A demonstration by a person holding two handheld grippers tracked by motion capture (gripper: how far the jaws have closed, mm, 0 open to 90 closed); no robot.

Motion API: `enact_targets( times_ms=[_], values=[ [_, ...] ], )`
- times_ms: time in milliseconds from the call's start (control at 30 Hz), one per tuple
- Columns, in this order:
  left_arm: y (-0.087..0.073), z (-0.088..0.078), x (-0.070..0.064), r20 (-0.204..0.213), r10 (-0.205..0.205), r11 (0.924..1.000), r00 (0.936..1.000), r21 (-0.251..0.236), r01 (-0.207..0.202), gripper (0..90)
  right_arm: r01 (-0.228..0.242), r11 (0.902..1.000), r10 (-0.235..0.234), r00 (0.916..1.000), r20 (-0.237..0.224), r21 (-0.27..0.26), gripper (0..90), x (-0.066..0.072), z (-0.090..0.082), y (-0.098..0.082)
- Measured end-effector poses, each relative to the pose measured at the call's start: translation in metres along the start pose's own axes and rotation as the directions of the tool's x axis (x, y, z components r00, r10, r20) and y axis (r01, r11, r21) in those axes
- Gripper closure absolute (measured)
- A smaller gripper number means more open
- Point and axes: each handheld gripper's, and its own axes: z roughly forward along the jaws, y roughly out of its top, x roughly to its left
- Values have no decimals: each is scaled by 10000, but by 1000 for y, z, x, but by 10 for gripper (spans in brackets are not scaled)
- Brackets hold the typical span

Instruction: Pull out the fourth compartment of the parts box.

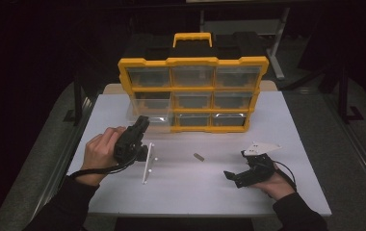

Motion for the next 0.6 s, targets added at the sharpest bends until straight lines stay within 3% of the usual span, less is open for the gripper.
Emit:
enact_targets(
  times_ms=[600],
  values=[
    [2,-4,-5,-7,12,10000,10000,11,-12,775,46,10000,-46,10000,-23,39,0,0,2,1]
  ],
)
